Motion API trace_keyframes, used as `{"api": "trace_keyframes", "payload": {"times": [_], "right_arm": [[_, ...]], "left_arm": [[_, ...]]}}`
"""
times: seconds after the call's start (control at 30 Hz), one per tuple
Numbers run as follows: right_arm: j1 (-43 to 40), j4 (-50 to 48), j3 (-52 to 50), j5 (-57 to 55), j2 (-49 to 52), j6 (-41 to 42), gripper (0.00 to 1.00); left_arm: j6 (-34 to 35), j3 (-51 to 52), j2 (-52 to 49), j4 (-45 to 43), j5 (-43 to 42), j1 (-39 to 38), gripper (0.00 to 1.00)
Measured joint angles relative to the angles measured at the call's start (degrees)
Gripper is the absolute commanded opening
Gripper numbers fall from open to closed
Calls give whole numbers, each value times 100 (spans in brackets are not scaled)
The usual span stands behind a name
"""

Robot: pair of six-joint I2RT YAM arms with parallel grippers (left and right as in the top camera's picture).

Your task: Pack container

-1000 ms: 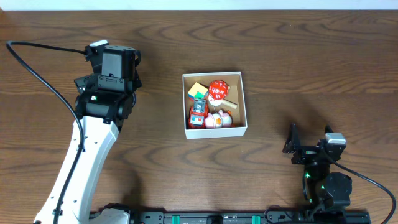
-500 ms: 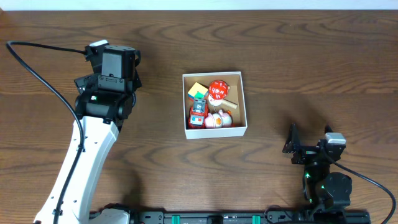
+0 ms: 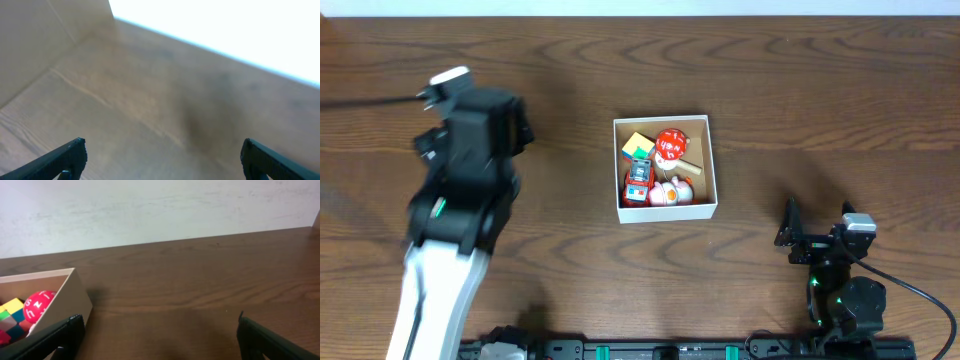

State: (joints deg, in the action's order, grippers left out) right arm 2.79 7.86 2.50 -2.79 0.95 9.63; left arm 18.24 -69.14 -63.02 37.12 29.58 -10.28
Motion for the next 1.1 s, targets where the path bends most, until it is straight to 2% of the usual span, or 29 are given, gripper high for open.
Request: {"api": "trace_keyframes", "payload": {"times": [0.37, 0.63, 0.73, 0.87, 1.1], "right_arm": [[0, -2, 0, 0, 0, 0, 99], [0, 0, -4, 0, -2, 0, 99], [0, -2, -7, 0, -2, 2, 99], [0, -2, -9, 0, -2, 0, 99], [0, -2, -15, 0, -2, 0, 99]], "left_arm": [[-2, -4, 3215, 37, 48, 2, 98], [201, 83, 4968, 1263, -201, 214, 98], [424, 428, 5423, 1523, -247, 341, 98], [739, 1384, 5681, 1491, -275, 470, 98], [1244, 3344, 5683, 404, -525, 879, 98]]}}
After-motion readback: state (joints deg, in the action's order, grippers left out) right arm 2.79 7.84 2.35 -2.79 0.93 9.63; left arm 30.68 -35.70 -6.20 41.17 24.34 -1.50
